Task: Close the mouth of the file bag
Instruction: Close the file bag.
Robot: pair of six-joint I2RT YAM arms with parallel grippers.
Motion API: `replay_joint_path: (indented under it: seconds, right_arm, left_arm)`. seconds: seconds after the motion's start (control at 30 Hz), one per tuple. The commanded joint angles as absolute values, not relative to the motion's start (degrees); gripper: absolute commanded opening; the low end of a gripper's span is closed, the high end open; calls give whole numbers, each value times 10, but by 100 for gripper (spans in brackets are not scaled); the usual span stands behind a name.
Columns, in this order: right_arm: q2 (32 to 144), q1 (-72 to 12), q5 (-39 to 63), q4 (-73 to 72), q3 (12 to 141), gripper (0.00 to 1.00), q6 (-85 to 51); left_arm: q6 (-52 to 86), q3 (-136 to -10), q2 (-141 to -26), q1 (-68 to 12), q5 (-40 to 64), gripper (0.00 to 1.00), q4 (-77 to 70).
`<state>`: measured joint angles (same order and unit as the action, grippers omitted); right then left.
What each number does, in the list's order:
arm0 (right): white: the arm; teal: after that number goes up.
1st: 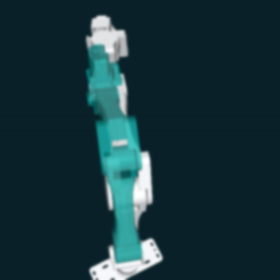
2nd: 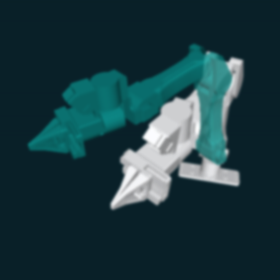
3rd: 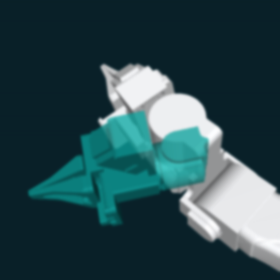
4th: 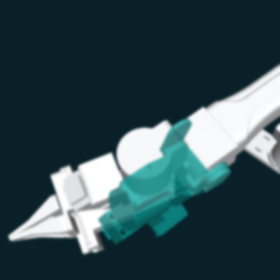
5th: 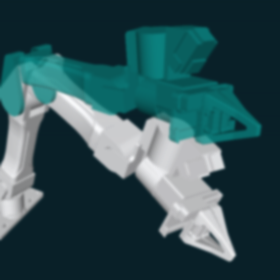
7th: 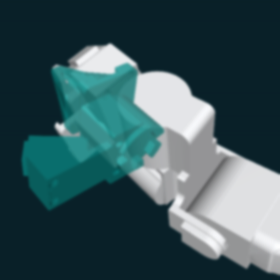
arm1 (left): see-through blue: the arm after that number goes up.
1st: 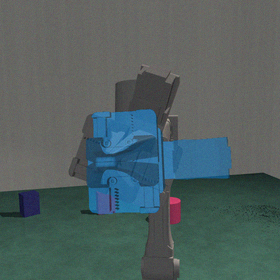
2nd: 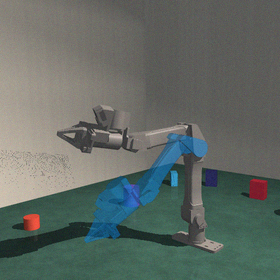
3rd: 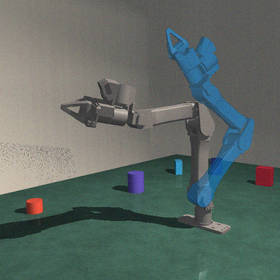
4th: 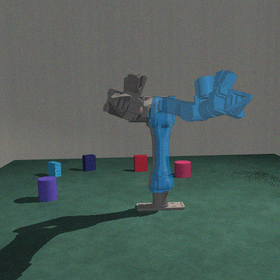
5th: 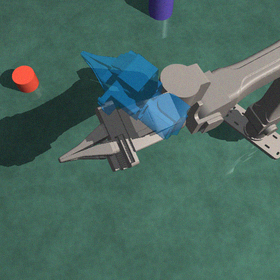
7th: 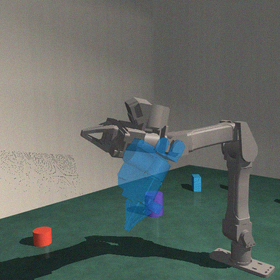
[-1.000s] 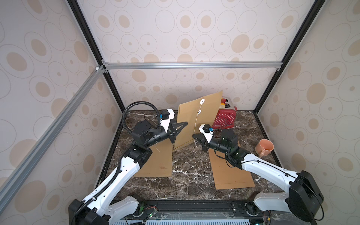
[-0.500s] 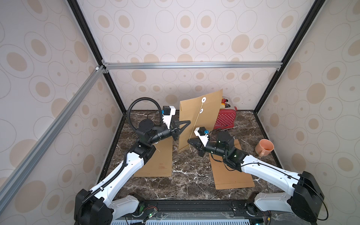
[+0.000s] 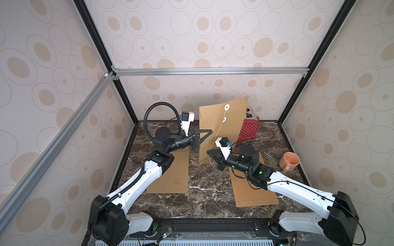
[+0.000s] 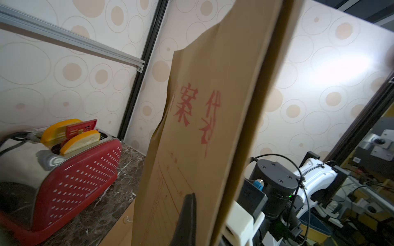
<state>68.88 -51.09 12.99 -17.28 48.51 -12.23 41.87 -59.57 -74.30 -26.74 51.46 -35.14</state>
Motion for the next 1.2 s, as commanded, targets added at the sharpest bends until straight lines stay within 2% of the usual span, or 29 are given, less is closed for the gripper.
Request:
replay_joint_path:
  seconds: [0.0, 0.4, 0.63, 0.9, 1.17]
  right_arm:
    - [669, -510, 106, -152, 470, 0, -137]
    - [588, -423, 132, -104, 418, 0, -179]
    - [566, -413, 128, -61, 425, 0, -153]
    - [545, -375, 135, -3, 447, 0, -152]
    - [538, -305, 166, 90, 495, 0, -123]
  left_arm:
    - [513, -633, -754, -267, 575, 0, -448]
    - [548, -640, -761, -267, 599, 0, -476]
    - [557, -628, -758, -267, 603, 0, -482]
    - [453, -630, -729, -268, 604, 0, -316]
    - [438, -615, -718, -267, 610, 0, -307]
